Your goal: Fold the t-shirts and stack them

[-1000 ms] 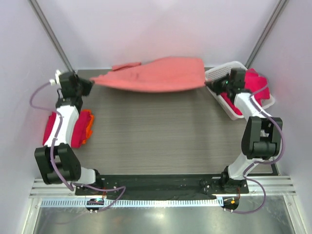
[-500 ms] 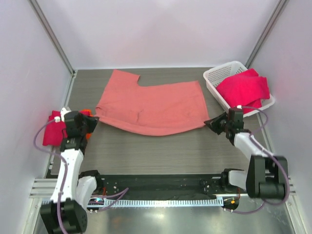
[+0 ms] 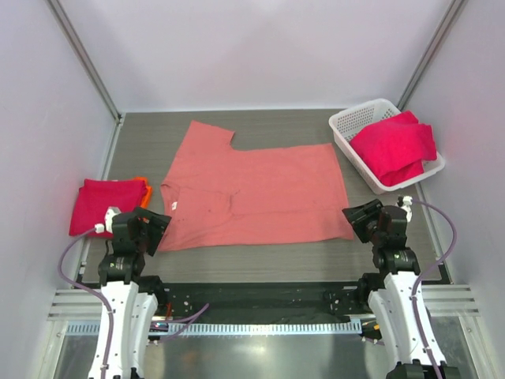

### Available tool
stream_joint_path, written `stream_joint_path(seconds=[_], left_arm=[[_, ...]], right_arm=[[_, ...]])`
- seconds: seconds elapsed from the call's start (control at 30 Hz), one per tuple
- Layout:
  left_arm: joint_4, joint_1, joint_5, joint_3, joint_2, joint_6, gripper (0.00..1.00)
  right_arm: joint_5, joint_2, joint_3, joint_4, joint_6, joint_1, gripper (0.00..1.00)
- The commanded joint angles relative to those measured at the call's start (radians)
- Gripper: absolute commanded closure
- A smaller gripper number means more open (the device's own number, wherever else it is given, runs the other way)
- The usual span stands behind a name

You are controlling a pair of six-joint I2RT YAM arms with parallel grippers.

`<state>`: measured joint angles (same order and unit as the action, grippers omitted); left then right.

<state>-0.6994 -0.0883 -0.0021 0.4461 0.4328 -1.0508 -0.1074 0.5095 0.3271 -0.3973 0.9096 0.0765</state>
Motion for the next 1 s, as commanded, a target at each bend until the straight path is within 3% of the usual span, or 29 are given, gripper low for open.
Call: stream_joint_path(seconds=[0.0, 0.17, 0.23, 0.33, 0.5, 0.53, 0.67, 0.83, 0.87, 0.9, 0.97], left_arm=[[-0.098, 0.010, -0.068, 0.103, 0.018, -0.029, 0.23], [-0.083, 0.009, -0.087, 0.239, 0.052, 0.046, 0.18], [-0.028, 0.010, -0.069, 0.300, 0.096, 0.115, 0.12], [0.083, 0.009, 0.043, 0.356, 0.243, 0.198, 0.11], [0.309, 0.012, 0.161, 0.454, 0.556, 0.230, 0.06], [0.336, 0.016, 0.157, 0.471, 0.598, 0.233, 0.02], [0.437, 0.038, 0.096, 0.586, 0.835, 0.244, 0.01], [0.463, 0.065, 0.080, 0.855, 1.159, 0.256, 0.04], [0.466, 0.073, 0.088, 0.899, 1.261, 0.270, 0.04], [0.465, 0.078, 0.103, 0.948, 1.328, 0.287, 0.04], [0.430, 0.079, 0.119, 1.121, 1.493, 0.340, 0.00]], right_arm=[[0.075, -0.020, 0.085, -0.107, -0.034, 0.005, 0.43], [0.074, 0.069, 0.232, -0.083, -0.165, 0.005, 0.44], [0.029, 0.168, 0.279, -0.031, -0.224, 0.005, 0.46], [-0.101, 0.366, 0.395, 0.031, -0.313, -0.003, 0.48], [-0.013, 0.607, 0.584, 0.099, -0.402, -0.076, 0.50], [0.020, 0.673, 0.605, 0.107, -0.413, -0.134, 0.50], [0.156, 0.881, 0.792, 0.101, -0.492, -0.226, 0.50], [0.256, 1.127, 0.981, 0.083, -0.531, -0.267, 0.47], [0.277, 1.164, 1.042, 0.083, -0.540, -0.271, 0.45], [0.287, 1.239, 1.075, 0.078, -0.544, -0.271, 0.36], [0.298, 1.299, 1.157, 0.074, -0.549, -0.271, 0.34]])
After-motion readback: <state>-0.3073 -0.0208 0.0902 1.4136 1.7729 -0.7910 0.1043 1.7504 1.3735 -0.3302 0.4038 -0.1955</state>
